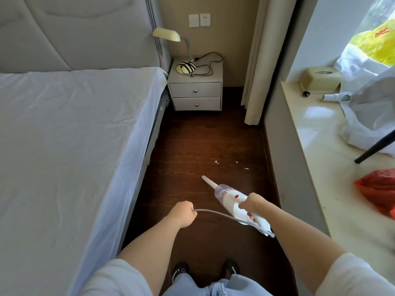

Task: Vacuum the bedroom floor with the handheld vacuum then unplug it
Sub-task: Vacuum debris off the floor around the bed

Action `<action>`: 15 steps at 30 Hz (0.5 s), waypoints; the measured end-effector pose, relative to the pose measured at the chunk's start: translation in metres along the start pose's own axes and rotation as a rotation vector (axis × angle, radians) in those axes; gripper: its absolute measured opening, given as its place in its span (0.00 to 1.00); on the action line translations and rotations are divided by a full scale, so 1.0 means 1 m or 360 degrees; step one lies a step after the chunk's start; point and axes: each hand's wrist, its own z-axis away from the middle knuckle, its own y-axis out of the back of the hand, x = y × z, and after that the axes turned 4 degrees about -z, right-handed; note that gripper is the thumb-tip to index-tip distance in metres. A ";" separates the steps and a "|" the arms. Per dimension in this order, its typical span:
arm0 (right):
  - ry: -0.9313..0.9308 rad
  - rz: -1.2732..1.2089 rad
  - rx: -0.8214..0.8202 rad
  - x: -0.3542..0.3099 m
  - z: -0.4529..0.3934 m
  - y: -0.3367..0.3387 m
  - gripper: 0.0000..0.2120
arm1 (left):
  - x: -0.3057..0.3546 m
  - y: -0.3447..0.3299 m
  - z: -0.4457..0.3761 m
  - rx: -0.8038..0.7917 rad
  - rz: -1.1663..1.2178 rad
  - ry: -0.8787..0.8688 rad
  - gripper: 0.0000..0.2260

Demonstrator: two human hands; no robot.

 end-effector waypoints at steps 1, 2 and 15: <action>0.0017 0.0036 0.0019 -0.001 -0.001 -0.003 0.22 | -0.003 0.002 -0.001 0.0002 -0.0022 0.0015 0.11; 0.0033 0.0055 0.0038 0.000 -0.001 -0.004 0.22 | -0.005 0.003 -0.002 -0.0002 -0.0043 0.0028 0.11; -0.0012 -0.0633 0.0139 0.098 0.003 0.055 0.15 | 0.084 -0.010 -0.016 -0.0122 -0.0152 -0.0306 0.10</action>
